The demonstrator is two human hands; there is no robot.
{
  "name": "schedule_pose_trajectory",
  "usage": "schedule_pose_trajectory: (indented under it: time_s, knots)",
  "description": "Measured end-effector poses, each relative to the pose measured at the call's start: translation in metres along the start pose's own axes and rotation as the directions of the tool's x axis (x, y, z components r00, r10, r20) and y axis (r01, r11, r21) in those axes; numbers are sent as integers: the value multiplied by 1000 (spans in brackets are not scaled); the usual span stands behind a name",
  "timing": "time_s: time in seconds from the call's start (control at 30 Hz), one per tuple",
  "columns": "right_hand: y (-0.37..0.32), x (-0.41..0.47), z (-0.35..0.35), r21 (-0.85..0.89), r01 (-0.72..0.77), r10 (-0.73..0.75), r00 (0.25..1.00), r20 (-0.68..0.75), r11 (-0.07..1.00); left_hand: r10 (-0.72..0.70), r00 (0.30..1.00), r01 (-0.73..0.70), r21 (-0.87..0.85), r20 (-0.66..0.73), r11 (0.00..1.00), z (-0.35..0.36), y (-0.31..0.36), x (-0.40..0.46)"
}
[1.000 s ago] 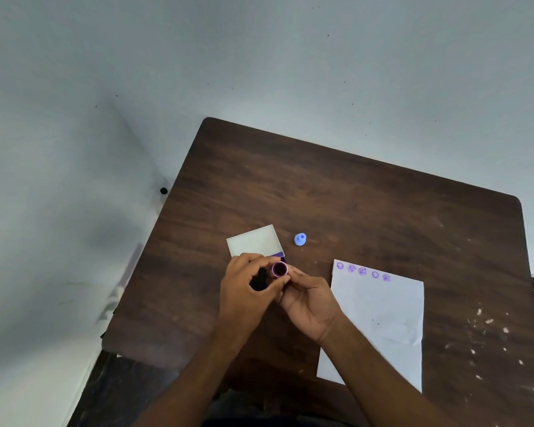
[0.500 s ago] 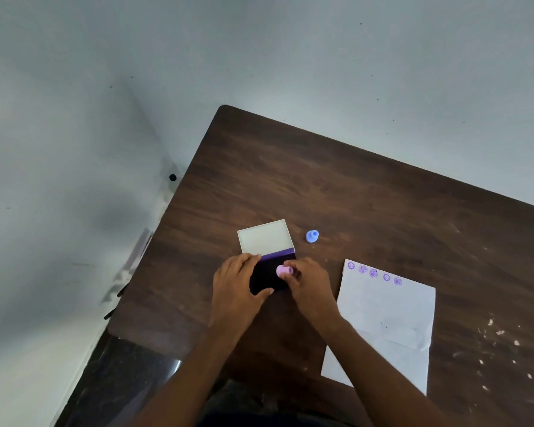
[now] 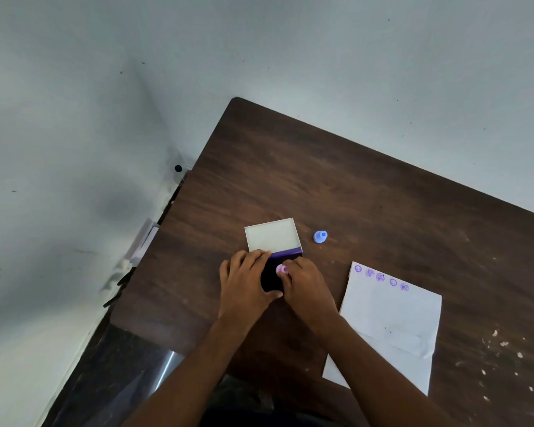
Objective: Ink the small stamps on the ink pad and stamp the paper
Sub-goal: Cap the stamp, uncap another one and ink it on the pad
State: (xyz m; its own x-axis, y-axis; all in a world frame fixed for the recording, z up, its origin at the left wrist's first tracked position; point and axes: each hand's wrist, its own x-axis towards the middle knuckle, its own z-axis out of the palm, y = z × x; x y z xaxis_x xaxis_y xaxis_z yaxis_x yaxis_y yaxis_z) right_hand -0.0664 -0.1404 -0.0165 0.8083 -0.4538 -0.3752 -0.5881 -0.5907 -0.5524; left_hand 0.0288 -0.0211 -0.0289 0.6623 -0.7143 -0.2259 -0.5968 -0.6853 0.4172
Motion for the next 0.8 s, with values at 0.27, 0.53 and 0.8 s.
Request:
schedule_pose_trajectory:
  time_s: [0.27, 0.53, 0.8]
  knots:
    - [-7, -1, 9, 80, -69, 70, 998, -6, 994, 7, 1000, -7, -10, -15, 1000, -3, 1, -1]
    - [-7, -1, 14, -29, 7, -9, 998, -62, 1000, -10, 1000, 9, -30, -3, 1000, -2, 1, 0]
    - [-3, 2, 16, -78, 60, -64, 996, -58, 995, -32, 999, 33, -29, 5, 999, -1, 1, 1]
